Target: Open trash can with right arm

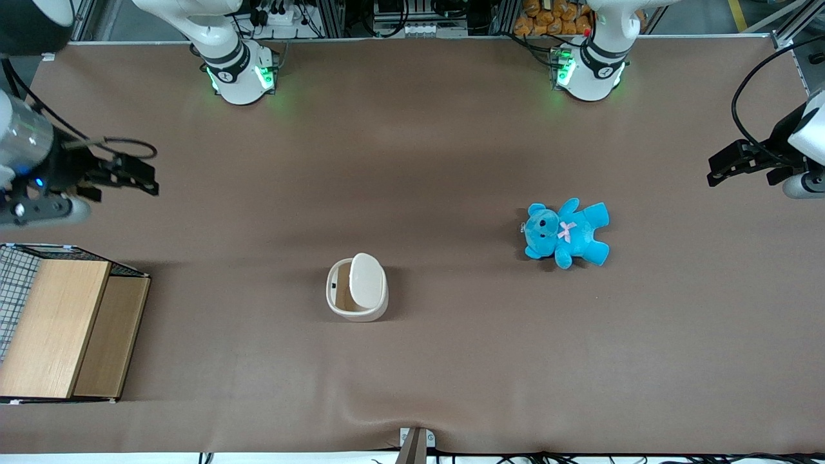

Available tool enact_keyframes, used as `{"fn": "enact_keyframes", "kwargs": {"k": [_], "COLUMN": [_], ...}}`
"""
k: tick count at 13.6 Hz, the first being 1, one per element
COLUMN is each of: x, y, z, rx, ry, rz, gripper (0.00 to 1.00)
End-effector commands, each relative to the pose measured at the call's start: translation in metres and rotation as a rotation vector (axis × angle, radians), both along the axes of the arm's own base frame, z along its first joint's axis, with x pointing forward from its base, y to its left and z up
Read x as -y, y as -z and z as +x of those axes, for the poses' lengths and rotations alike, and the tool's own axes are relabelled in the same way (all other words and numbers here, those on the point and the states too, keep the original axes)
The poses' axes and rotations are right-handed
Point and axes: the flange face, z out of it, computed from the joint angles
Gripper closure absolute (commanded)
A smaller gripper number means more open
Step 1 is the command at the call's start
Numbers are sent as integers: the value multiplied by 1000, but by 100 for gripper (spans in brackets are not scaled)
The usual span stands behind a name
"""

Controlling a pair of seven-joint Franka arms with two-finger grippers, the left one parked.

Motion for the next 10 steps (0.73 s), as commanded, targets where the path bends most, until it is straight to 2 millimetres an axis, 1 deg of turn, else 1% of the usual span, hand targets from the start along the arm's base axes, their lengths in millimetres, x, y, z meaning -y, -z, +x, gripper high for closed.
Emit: {"fn": "enact_keyframes", "kwargs": {"k": [1, 2, 3, 5, 7, 8, 10], "x": [19, 31, 38, 39, 42, 44, 45], "y": [-2, -1, -2, -7, -11, -10, -17], "z": [-35, -39, -43, -49, -41, -35, -34], "rx": [49, 64, 64, 69, 93, 92, 109], "ry": [47, 69, 83, 83, 82, 80, 75], "rz": [-26, -27, -26, -29, -40, -45, -51], "gripper": [0, 0, 0, 0, 0, 0, 0]}}
